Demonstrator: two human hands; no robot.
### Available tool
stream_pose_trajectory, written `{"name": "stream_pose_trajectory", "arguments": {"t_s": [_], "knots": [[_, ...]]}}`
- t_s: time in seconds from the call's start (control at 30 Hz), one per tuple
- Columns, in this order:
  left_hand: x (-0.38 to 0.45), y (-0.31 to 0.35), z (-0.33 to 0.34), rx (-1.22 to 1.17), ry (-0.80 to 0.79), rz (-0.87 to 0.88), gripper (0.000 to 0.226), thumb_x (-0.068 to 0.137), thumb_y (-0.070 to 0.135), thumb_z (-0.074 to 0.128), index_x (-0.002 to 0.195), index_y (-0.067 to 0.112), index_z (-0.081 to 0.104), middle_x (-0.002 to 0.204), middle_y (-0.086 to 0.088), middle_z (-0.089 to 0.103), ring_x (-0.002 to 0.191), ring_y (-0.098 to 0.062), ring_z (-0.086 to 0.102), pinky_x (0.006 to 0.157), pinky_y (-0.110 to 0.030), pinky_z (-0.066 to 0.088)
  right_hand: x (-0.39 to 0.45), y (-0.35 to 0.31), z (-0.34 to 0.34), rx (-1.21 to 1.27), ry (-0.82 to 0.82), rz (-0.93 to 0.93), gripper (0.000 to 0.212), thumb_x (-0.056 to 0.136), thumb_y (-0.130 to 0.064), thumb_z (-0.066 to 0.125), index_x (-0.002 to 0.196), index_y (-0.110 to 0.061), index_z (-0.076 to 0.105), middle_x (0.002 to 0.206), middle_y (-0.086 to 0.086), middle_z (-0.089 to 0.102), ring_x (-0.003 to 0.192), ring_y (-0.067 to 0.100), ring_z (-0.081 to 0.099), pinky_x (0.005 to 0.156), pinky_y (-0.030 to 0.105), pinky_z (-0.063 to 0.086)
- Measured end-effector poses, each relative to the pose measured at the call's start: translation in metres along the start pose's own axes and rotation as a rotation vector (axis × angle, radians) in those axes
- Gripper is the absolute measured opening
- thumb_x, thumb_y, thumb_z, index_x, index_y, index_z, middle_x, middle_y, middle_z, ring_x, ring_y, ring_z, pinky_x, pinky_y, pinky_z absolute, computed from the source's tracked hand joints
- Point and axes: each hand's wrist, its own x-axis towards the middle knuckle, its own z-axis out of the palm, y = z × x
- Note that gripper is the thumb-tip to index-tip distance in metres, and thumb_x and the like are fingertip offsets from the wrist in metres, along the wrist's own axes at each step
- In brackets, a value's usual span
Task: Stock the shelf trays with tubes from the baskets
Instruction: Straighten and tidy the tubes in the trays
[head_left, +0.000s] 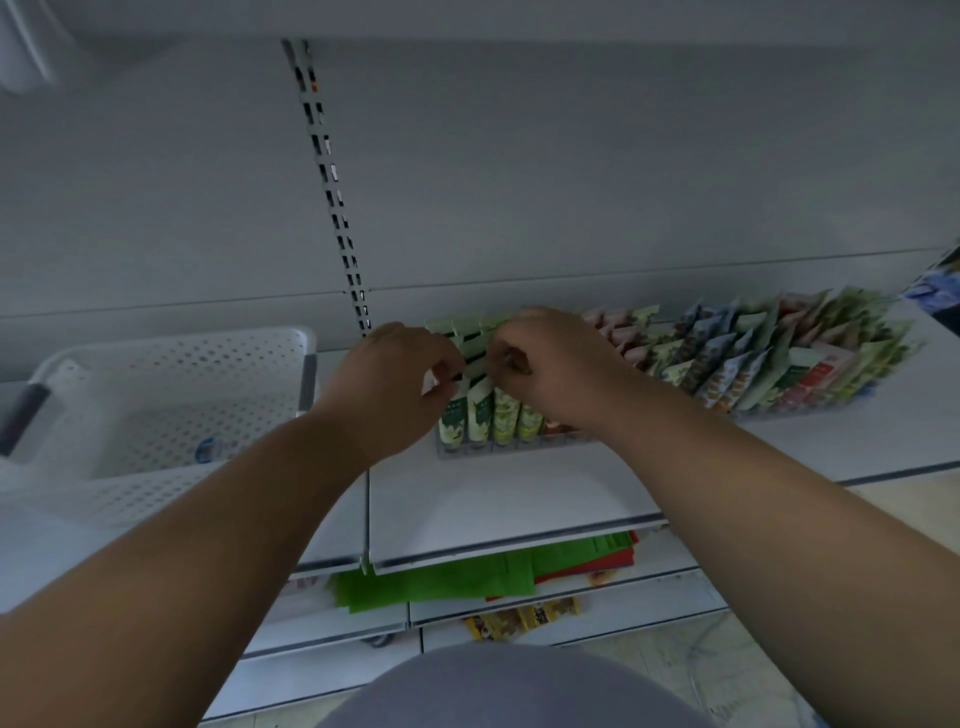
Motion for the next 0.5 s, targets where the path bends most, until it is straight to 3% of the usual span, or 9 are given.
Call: {"name": "stream_pose_trajectory", "arguments": {"t_s": [0.1, 0.3, 0.5], "knots": [[0.004, -0.005, -0.003, -0.018, 0.066, -0.045, 0.014, 0.087, 0.02, 0.062, 0.098, 0.025, 0.069, 0.086, 0.016, 0.058, 0.071, -0.001, 0.042, 0.064, -0.007, 0.028, 0.008, 0.008, -0.006, 0.01, 0.005, 0.023, 0.011, 0.085, -0.023, 0.065, 0.091, -0.016, 0.07, 0.083, -0.003, 0.052, 0.076, 0.019, 0.055, 0.063, 0.028, 0.039], [0.02, -0.013, -0.007, 0.003, -0.037, -0.103, 0.006, 0.086, 0.027, 0.064, 0.089, 0.027, 0.069, 0.085, 0.01, 0.062, 0.083, -0.013, 0.059, 0.077, -0.031, 0.049, 0.03, 0.006, -0.005, -0.035, -0.139, -0.005, 0.013, 0.083, -0.028, 0.066, 0.093, -0.021, 0.071, 0.09, 0.001, 0.065, 0.082, 0.021, 0.059, 0.068, 0.03, 0.044], [0.028, -0.011, -0.006, 0.096, -0.151, -0.094, 0.013, 0.088, 0.031, 0.06, 0.094, 0.029, 0.071, 0.095, 0.008, 0.067, 0.091, -0.015, 0.06, 0.081, -0.029, 0.048, 0.04, 0.003, -0.003, -0.061, -0.195, 0.024, 0.012, 0.082, -0.024, 0.065, 0.086, -0.015, 0.071, 0.082, 0.005, 0.067, 0.076, 0.024, 0.06, 0.066, 0.032, 0.048]]}}
